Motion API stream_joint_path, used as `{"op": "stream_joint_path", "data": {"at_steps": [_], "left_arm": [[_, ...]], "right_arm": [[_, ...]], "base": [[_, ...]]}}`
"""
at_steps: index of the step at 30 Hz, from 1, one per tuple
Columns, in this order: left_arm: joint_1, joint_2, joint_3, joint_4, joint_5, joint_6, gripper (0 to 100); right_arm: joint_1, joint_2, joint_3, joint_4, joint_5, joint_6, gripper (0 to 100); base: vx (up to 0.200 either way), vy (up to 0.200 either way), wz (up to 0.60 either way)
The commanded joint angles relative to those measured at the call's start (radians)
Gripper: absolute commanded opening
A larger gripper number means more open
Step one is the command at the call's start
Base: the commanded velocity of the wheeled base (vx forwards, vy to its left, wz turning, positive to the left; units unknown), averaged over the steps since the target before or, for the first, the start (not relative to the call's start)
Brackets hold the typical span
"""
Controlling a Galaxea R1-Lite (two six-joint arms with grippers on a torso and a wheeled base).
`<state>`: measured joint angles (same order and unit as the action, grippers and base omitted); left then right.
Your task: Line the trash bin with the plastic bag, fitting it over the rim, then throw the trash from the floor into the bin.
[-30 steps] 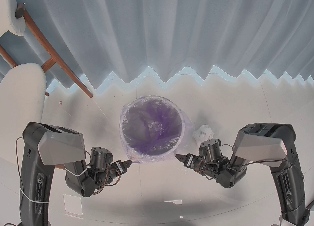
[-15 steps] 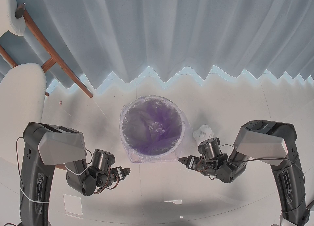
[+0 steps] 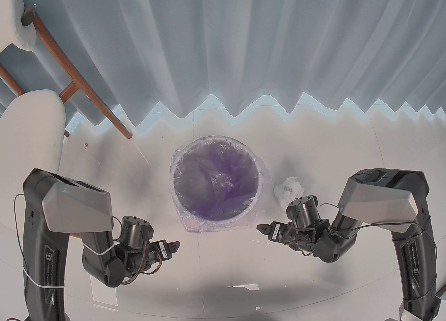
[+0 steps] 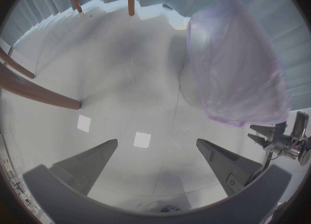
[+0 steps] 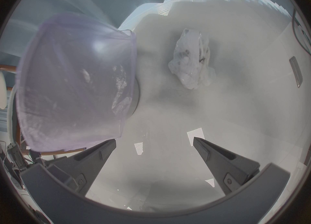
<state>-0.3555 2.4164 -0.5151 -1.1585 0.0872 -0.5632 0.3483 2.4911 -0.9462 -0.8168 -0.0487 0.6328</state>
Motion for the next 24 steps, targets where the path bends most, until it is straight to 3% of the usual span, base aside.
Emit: {"op": "stream_joint_path", "data": {"at_steps": [1,5,9,12,17,19,23,24], "left_arm": [[0.013,-0.201,0.201,-0.145,-0.006,-0.004,100],[0.021,-0.289,0.308,-0.21,-0.034,-0.011,100],[0.036,-0.384,0.445,-0.348,-0.141,-0.075,100],[0.059,-0.411,0.468,-0.349,-0.172,-0.116,100],[0.061,-0.448,0.463,-0.349,-0.193,-0.182,100],[0.063,-0.48,0.438,-0.349,-0.23,-0.251,100],[0.064,-0.508,0.415,-0.349,-0.234,-0.357,100],[0.052,-0.542,0.411,-0.349,-0.233,-0.455,100]], "right_arm": [[0.003,-0.155,0.188,-0.11,0.01,-0.008,100],[0.001,-0.216,0.282,-0.18,0.012,-0.004,100],[-0.002,-0.291,0.429,-0.363,0.063,0.012,100],[0.0,-0.317,0.492,-0.479,0.087,0.013,100],[0.057,-0.32,0.529,-0.539,0.084,0.035,100],[0.075,-0.314,0.512,-0.582,0.081,0.096,100],[0.075,-0.287,0.463,-0.564,0.075,0.1,100],[0.075,-0.273,0.4,-0.521,0.033,0.09,100]], "base": [[0.0,0.0,0.0],[0.0,0.0,0.0],[0.0,0.0,0.0],[0.0,0.0,0.0],[0.0,0.0,0.0],[0.0,0.0,0.0],[0.0,0.0,0.0],[0.0,0.0,0.0]]}}
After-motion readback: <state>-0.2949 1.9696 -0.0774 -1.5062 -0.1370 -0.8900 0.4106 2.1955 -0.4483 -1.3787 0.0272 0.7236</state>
